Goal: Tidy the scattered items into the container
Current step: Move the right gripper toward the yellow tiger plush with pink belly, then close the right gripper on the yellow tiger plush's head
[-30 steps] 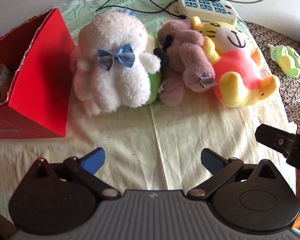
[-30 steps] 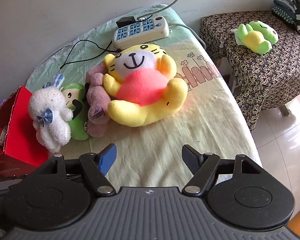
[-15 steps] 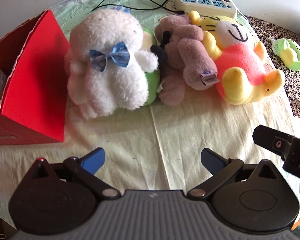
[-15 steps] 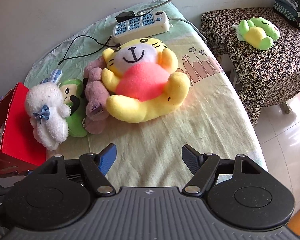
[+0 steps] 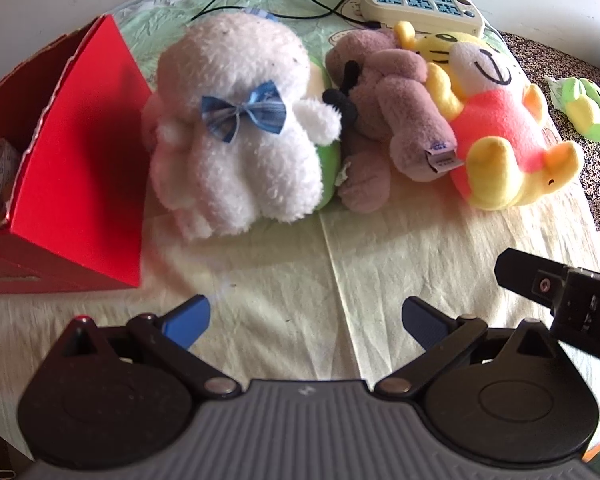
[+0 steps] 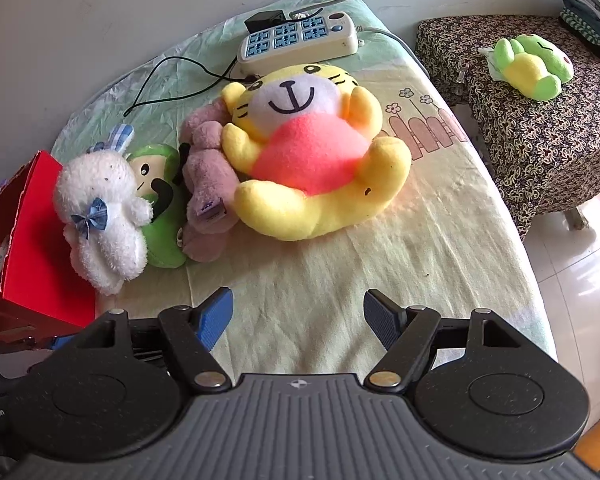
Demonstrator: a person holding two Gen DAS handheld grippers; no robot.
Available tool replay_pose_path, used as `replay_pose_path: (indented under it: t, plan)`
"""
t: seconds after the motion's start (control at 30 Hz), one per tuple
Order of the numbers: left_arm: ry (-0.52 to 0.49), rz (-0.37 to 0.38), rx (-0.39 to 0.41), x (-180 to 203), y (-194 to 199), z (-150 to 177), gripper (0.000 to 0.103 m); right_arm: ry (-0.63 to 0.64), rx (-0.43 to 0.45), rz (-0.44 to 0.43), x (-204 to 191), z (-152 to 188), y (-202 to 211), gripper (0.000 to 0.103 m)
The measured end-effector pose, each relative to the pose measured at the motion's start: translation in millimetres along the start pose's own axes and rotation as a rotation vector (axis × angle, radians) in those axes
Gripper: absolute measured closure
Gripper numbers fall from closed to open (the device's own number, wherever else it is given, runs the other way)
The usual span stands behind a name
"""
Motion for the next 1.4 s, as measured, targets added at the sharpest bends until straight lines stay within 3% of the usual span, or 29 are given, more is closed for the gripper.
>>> replay_pose_path:
  t: [0.2, 0.43, 0.57, 0.73, 0.87, 1.13, 1.4]
  plan:
    - [-0.080, 0.020, 0.107, 10, 18, -15, 0.001, -0.010, 0.047, -0.017, 9, -21, 8, 0.029]
    - [-0.258, 0.199, 0.244, 62, 34, -36, 0.003, 0.013, 0.184, -0.022, 31, -76, 19, 0.026]
    - [-0.366, 0.267, 0.274, 100, 28, -43, 0.004, 0.023, 0.120, -0.049, 47, -98, -10, 0.026]
    - [-0.414, 0.323, 0.262, 127, 16, -47, 0.006, 0.017, 0.078, -0.103, 61, -111, -30, 0.026]
    - [-0.471, 0.300, 0.303, 142, 6, -50, 0.003, 0.016, 0.044, -0.163, 67, -119, -47, 0.026]
    - [-0.442, 0.315, 0.223, 143, -21, -60, 0.004, -0.056, -0.034, -0.265, 83, -127, -90, 0.023]
    - [-0.455, 0.273, 0.201, 146, -42, -65, 0.008, -0.169, -0.122, -0.418, 83, -126, -122, 0.020]
Point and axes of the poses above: each gripper's, at about its wrist camera, not at the fingertips, and y roughly against the way its jaws point, x to its right, z to its underside, the point moved 3 cm from there along -y, roughly the way its jaws point, and after that the axes turned 8 degrees about x, right-handed, at the moved point
